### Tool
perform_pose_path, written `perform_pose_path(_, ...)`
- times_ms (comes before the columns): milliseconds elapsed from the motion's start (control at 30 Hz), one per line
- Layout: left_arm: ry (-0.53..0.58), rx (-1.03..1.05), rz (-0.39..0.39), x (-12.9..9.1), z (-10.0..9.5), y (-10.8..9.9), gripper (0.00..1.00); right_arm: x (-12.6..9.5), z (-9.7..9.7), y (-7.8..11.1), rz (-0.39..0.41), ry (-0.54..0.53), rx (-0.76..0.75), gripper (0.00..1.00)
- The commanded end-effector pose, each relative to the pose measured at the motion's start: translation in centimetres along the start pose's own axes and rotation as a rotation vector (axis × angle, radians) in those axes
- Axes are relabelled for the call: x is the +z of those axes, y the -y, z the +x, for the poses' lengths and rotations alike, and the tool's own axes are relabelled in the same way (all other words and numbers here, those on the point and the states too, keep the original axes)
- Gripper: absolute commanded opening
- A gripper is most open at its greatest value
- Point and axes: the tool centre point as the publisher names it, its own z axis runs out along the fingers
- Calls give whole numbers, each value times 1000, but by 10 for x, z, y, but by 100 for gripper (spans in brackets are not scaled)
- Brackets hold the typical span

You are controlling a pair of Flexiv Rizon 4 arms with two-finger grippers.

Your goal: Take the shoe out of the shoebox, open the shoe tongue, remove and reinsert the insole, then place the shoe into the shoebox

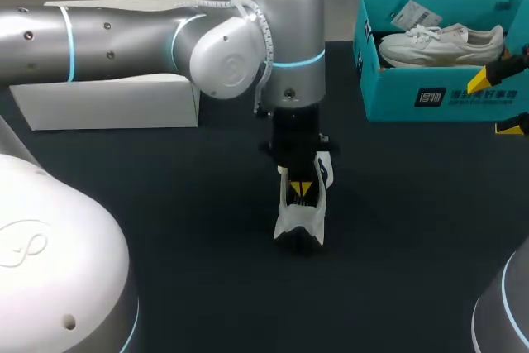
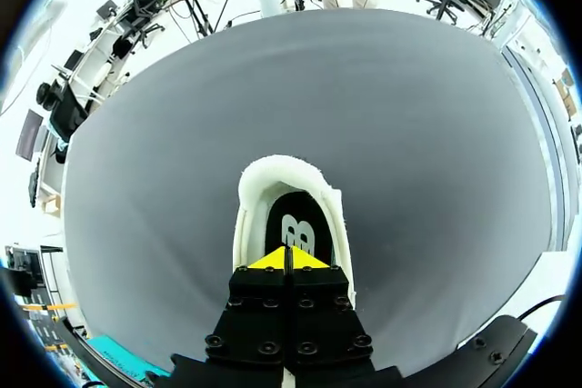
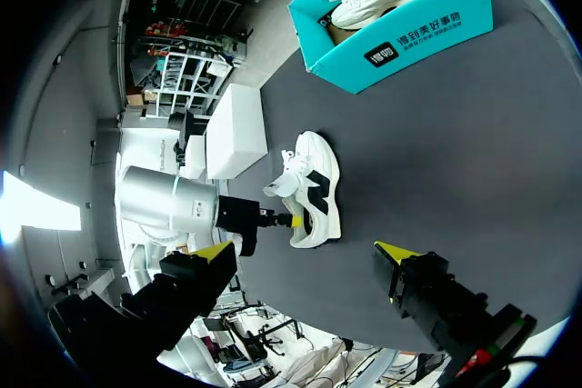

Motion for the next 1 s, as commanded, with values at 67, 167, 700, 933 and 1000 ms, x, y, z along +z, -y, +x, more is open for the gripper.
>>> perform_pose_path(67, 10, 16, 22, 12, 2, -1, 0, 1, 0, 0, 0, 1, 1, 100)
perform_pose_path(167, 13, 26, 22, 18, 5, 0, 0, 1, 0, 0, 0, 1, 1, 100)
perform_pose_path(700, -17, 70, -47, 56, 6, 8, 0, 1, 0, 0, 0, 1, 1, 100)
perform_pose_path(933, -27, 29, -52, 65, 6, 1, 0, 1, 0, 0, 0, 1, 1, 100)
perform_pose_path(1000, -30, 22, -57, 66, 6, 0, 0, 1, 0, 0, 0, 1, 1, 100)
